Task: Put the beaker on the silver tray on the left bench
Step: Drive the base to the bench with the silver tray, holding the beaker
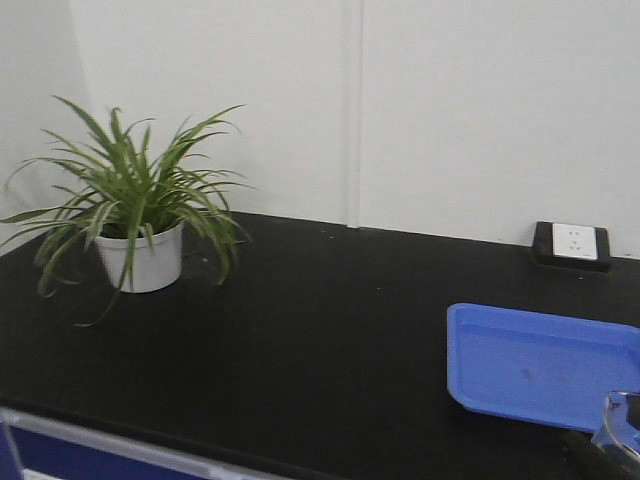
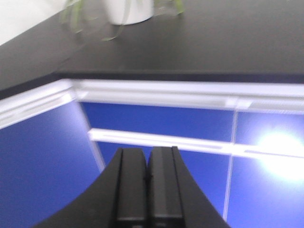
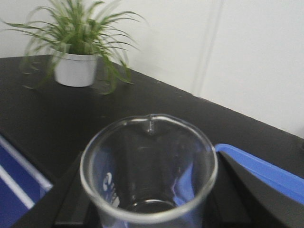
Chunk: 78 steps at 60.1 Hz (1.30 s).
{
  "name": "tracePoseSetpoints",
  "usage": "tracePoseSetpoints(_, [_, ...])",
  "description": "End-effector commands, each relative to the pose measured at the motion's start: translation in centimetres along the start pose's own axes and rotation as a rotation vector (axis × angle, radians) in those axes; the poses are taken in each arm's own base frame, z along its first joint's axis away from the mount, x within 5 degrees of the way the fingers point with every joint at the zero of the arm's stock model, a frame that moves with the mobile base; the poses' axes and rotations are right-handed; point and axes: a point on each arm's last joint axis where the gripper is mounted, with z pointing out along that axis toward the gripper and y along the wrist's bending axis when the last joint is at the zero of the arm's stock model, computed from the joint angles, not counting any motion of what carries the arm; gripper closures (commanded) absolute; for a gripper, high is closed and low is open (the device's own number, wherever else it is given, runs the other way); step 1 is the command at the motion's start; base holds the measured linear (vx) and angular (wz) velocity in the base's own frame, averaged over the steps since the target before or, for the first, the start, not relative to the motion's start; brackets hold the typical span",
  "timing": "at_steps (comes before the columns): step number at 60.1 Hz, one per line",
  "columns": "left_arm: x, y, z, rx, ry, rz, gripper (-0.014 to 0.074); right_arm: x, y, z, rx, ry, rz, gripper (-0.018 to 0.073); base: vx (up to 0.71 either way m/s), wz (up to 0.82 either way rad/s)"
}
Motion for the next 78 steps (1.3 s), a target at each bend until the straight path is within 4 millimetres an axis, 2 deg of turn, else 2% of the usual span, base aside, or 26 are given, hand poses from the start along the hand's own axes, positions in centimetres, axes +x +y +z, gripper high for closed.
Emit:
tracePoseSetpoints(1, [-0.08,-0.07,0.16,0.005,-0.063,-0.003,0.0595,-1.16,-0.02,0.02,-0.013,-0.048,0.009,0.0573,-0.33,0.49])
tracePoseSetpoints(78, [-0.08,-0.07,0.16,0.005,-0.063,-0.003,0.0595,-1.16,-0.01,0.02,-0.014,-0.048,0.009,0.0573,-0.29,0.56])
